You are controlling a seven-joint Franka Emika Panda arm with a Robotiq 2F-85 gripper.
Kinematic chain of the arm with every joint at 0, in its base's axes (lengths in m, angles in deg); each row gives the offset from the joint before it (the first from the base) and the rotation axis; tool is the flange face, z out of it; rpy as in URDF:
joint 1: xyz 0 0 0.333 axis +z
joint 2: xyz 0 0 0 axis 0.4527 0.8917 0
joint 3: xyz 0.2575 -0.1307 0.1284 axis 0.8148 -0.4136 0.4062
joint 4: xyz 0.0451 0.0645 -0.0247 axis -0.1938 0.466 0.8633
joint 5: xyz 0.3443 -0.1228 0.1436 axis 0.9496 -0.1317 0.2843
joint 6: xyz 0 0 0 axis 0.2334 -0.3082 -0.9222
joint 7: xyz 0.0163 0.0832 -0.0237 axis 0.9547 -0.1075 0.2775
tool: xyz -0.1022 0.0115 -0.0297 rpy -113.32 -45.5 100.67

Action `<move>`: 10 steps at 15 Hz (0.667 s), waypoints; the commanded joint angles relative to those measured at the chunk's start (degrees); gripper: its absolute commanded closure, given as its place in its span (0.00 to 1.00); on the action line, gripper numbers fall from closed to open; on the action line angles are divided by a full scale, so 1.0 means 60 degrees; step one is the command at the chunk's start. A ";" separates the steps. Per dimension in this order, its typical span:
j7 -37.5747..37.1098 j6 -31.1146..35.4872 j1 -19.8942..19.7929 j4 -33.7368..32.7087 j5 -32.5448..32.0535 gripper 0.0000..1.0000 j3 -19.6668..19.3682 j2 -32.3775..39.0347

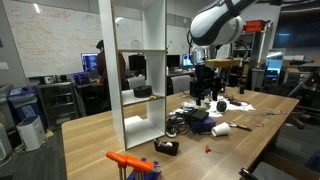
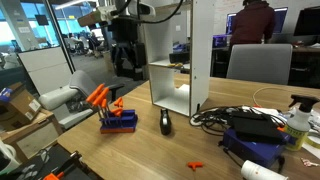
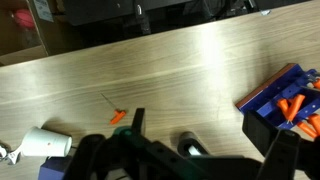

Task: Remove the bottle from the shelf and put it on the table.

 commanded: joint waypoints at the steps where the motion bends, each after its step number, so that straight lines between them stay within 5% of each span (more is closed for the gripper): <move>1: -0.0013 -0.0015 0.0058 -0.0051 -0.0018 0.00 -0.0055 -0.0001; 10: -0.0053 0.0157 0.0064 -0.0038 -0.0145 0.00 0.0002 -0.0106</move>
